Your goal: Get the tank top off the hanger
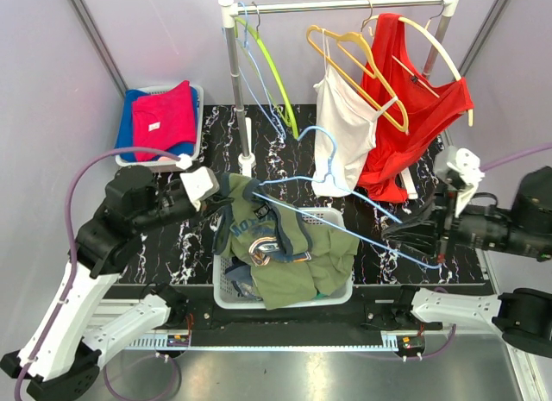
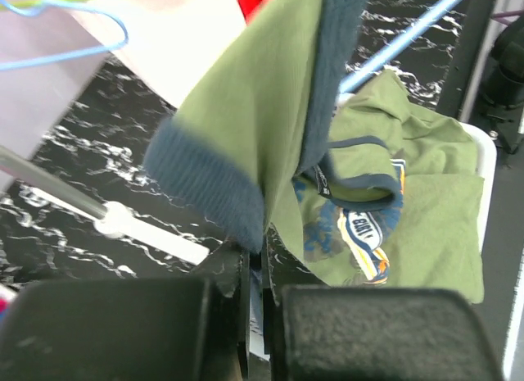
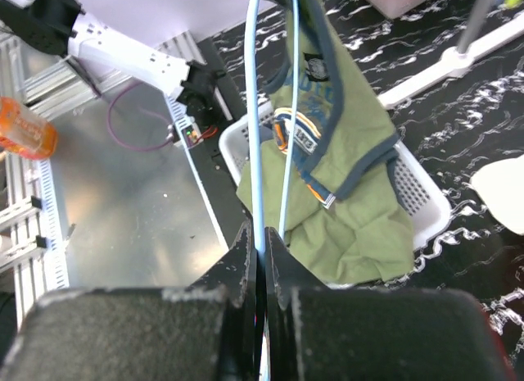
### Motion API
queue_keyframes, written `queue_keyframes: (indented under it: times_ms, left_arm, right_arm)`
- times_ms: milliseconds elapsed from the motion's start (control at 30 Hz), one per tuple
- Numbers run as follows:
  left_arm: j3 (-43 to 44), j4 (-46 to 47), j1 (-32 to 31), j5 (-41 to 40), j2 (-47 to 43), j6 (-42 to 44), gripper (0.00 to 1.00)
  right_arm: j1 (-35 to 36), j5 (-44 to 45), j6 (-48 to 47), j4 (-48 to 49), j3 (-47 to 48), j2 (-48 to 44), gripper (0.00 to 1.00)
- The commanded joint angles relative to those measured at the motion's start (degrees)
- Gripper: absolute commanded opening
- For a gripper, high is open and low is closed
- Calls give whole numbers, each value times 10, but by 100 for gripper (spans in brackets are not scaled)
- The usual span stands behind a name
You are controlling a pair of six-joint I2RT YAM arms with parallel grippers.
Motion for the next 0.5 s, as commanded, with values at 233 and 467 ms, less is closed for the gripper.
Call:
queue_keyframes:
  times_ms: [233,467]
  left_arm:
    - [78,56,5,-100,-20,9,0]
    - [165,32,5,-2,10,27,0]
  right_arm:
    - [2,193,40,-65,15,14,0]
    - [2,256,49,-60,11,4,0]
